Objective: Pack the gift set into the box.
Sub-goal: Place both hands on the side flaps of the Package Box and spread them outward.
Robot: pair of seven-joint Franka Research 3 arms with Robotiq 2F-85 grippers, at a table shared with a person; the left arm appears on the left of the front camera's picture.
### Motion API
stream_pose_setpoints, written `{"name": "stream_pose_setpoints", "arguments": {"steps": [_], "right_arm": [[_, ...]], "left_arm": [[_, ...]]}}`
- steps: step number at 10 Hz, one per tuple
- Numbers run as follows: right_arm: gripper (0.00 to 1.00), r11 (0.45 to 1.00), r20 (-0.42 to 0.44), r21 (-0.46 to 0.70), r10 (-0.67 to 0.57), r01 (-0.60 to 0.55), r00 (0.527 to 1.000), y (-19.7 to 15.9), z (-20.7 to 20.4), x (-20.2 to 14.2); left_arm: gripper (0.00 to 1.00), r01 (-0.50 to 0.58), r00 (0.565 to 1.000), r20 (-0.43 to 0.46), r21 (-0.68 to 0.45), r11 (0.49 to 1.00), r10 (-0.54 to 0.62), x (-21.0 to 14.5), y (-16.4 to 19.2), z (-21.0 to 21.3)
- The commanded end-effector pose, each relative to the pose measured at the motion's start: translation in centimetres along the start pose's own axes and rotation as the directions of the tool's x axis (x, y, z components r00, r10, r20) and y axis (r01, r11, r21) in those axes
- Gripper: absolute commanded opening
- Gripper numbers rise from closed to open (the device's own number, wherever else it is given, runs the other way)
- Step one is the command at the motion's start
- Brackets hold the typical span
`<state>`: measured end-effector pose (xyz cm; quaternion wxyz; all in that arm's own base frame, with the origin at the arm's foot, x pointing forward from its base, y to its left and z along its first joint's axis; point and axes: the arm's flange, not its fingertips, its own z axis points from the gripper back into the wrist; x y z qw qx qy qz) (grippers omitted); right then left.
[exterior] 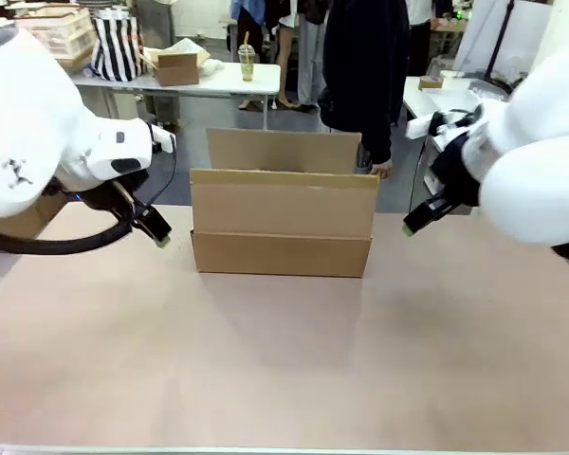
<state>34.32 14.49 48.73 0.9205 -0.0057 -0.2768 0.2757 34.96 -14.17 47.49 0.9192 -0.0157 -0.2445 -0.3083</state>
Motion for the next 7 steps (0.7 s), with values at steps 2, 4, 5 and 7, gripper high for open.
{"name": "stream_pose_setpoints", "arguments": {"steps": [2,4,5,7], "right_arm": [[1.0,1.0,0.0,0.0,0.0,0.0,1.0,0.0,0.0,0.0],[1.0,1.0,0.0,0.0,0.0,0.0,1.0,0.0,0.0,0.0],[1.0,0.999,0.031,-0.04,0.007,-0.006,1.0,0.7,2.7,0.0],[1.0,0.906,0.092,0.32,-0.322,0.278,0.942,-1.4,4.0,0.6]], "left_arm": [[1.0,0.0,1.0,0.0,0.0,1.0,0.0,0.0,0.0,0.0],[1.0,0.0,1.0,0.0,0.0,1.0,0.0,0.0,0.0,0.0],[1.0,-0.02,0.998,0.065,0.035,0.999,0.018,0.1,0.0,3.5],[1.0,0.141,0.985,0.153,-0.437,0.888,-0.08,1.4,0.3,5.2]]}}
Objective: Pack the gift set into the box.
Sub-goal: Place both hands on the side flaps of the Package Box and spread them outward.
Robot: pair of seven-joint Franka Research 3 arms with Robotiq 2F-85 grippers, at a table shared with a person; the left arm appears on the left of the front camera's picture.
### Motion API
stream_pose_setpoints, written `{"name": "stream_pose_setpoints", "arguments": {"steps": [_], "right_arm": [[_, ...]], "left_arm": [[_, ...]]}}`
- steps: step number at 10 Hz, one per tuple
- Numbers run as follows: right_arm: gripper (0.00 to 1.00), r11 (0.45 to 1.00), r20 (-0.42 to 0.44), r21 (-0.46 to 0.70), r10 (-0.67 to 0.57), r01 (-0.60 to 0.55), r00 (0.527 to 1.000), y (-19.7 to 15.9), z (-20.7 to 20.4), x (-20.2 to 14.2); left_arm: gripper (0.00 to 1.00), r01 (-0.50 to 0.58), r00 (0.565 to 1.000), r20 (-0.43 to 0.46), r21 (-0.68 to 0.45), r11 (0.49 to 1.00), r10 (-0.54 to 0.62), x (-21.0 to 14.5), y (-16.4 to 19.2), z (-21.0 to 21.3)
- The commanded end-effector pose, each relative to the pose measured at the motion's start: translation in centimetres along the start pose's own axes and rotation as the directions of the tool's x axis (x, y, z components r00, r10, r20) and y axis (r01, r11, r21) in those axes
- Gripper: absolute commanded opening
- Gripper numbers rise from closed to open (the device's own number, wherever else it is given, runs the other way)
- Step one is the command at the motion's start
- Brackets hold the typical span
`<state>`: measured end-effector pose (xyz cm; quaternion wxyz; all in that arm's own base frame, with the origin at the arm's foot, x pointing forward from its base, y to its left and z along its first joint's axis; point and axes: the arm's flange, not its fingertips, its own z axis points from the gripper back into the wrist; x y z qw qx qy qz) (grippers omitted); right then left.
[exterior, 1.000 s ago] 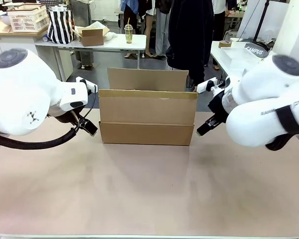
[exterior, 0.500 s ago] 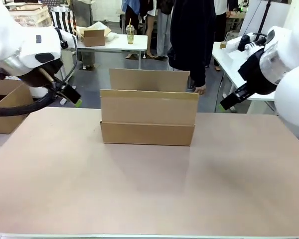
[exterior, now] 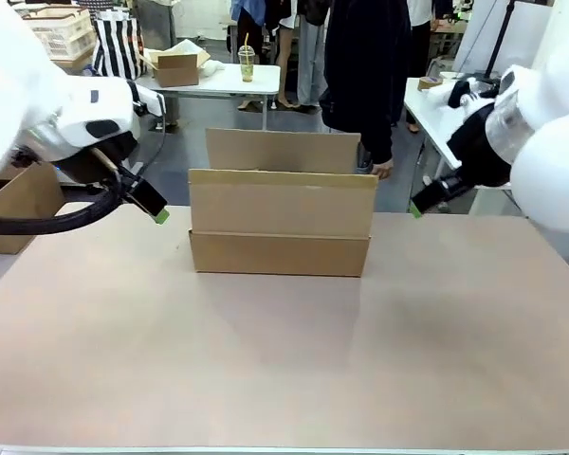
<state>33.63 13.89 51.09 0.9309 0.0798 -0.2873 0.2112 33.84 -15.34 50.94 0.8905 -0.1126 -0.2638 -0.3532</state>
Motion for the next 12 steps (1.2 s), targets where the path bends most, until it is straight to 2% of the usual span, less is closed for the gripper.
{"name": "stream_pose_setpoints", "arguments": {"steps": [1,2,3,4,5,6,7,8,12], "right_arm": [[1.0,0.911,0.042,0.365,-0.222,0.191,0.974,-1.7,2.8,0.2],[1.0,0.83,0.011,0.484,-0.321,0.276,0.947,-3.3,4.1,0.0],[1.0,0.725,-0.026,0.603,-0.398,0.332,0.917,-5.3,5.1,-0.4],[1.0,0.617,-0.047,0.699,-0.464,0.361,0.884,-7.2,5.8,-1.0],[1.0,0.548,-0.075,0.738,-0.514,0.394,0.855,-8.4,5.9,-1.4],[1.0,0.493,-0.067,0.772,-0.566,0.403,0.822,-9.4,5.6,-1.7],[1.0,0.666,-0.018,0.666,-0.437,0.336,0.899,-6.9,6.9,-1.1],[1.0,0.666,-0.018,0.666,-0.437,0.336,0.899,-6.9,6.9,-1.1],[1.0,0.666,-0.018,0.666,-0.437,0.336,0.899,-6.9,6.9,-1.1]], "left_arm": [[1.0,0.027,0.999,0.046,-0.378,0.925,-0.011,0.0,1.9,3.2],[1.0,-0.069,0.995,0.023,-0.53,0.845,0.096,0.0,3.1,4.6],[1.0,-0.185,0.973,-0.004,-0.608,0.772,0.23,-0.1,4.3,5.7],[1.0,-0.209,0.962,-0.01,-0.669,0.713,0.273,-0.7,5.6,6.2],[1.0,-0.224,0.952,-0.011,-0.707,0.671,0.307,-1.2,6.6,6.2],[1.0,-0.259,0.932,-0.011,-0.722,0.641,0.364,-1.7,7.7,5.9],[1.0,-0.328,0.905,-0.036,-0.693,0.642,0.423,-1.9,8.5,4.9],[1.0,-0.195,0.95,0.024,-0.734,0.651,0.311,-2.2,6.8,7.2],[1.0,-0.195,0.95,0.024,-0.734,0.651,0.311,-2.2,6.8,7.2]]}}
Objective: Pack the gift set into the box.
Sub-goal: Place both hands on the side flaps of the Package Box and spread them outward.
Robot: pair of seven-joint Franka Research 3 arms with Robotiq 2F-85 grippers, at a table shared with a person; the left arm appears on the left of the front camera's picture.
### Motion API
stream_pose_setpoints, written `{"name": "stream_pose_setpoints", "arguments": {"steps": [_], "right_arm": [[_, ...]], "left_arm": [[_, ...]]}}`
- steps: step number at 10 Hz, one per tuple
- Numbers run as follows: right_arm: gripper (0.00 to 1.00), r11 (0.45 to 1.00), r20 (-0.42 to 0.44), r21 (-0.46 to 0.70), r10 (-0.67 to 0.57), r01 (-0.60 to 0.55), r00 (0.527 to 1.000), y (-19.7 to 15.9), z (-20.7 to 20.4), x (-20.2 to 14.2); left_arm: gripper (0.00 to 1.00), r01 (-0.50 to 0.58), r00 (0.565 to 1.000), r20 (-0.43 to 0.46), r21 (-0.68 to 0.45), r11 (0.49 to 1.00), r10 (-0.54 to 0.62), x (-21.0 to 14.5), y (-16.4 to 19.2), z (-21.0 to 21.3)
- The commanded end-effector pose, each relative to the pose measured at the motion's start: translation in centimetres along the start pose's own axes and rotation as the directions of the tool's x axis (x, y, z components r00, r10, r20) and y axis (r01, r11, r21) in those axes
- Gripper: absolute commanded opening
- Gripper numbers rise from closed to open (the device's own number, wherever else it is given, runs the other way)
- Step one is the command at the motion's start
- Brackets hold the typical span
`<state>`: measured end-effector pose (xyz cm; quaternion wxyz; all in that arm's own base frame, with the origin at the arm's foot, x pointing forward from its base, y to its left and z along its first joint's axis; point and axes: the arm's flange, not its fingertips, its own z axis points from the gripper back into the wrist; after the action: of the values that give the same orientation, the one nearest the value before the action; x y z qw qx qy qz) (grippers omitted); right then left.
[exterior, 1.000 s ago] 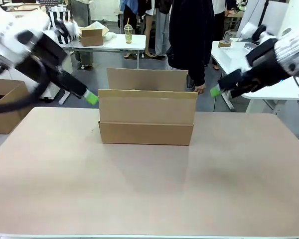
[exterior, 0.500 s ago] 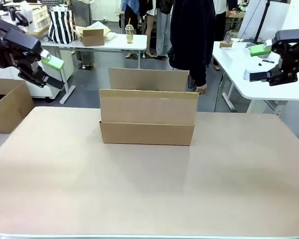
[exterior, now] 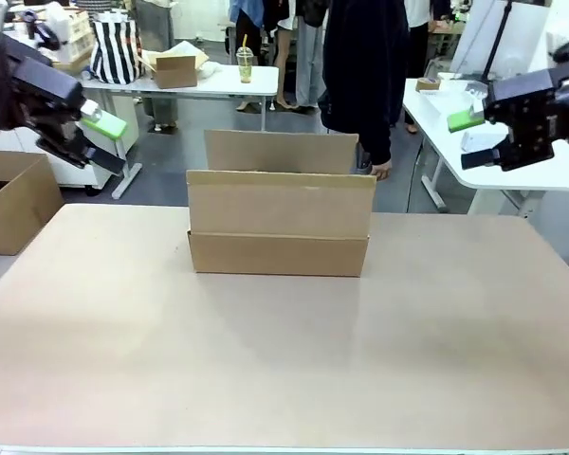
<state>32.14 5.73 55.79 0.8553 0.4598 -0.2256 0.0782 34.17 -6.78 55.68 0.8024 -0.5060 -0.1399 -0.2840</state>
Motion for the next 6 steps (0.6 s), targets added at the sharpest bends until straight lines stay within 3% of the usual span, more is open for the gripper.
{"name": "stream_pose_setpoints", "arguments": {"steps": [1,3,5,6], "right_arm": [[1.0,0.999,0.019,0.037,0.025,-0.025,1.0,-0.1,0.2,0.4],[1.0,0.999,0.019,0.037,0.025,-0.025,1.0,-0.1,0.2,0.4],[1.0,0.999,0.019,0.037,0.025,-0.025,1.0,-0.1,0.2,0.4],[1.0,0.999,0.019,0.037,0.025,-0.025,1.0,-0.1,0.2,0.4]], "left_arm": [[1.0,0.025,1.0,0.018,-0.023,0.999,-0.024,0.0,0.2,0.4],[1.0,-0.011,1.0,0.006,0.076,0.997,0.011,2.0,-1.5,-0.6],[1.0,-0.204,0.975,0.148,0.319,0.925,0.164,8.4,-4.8,-4.8],[1.0,-0.196,0.98,0.112,0.413,0.889,0.164,10.9,-6.0,-7.3]]}}
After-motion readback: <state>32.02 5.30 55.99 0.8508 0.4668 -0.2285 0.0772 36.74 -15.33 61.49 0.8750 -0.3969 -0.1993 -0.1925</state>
